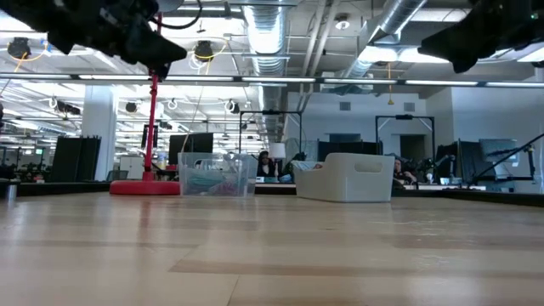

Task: Pick & Place USB Port
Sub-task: Return to Home Position

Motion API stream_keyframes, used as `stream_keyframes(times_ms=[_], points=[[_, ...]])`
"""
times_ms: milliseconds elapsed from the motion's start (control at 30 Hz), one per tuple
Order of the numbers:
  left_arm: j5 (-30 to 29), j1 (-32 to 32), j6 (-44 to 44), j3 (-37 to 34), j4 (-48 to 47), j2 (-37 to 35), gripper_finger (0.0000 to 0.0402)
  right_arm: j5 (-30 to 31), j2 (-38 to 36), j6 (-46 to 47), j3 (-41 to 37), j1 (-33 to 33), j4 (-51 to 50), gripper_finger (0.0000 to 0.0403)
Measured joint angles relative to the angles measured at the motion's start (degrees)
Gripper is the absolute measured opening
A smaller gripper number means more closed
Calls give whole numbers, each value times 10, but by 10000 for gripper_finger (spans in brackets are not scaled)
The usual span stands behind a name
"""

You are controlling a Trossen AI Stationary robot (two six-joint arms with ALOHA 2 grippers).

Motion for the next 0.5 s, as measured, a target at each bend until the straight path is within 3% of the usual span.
stream_keyframes(times_ms=[267, 500], points=[[0, 0, -2, -86, 83, -80, 21, 0, -49, 0, -42, 0, 51, 118], [0, 0, -17, -142, 87, -149, 21, 1, -86, 0, -78, 0, 73, 118]])
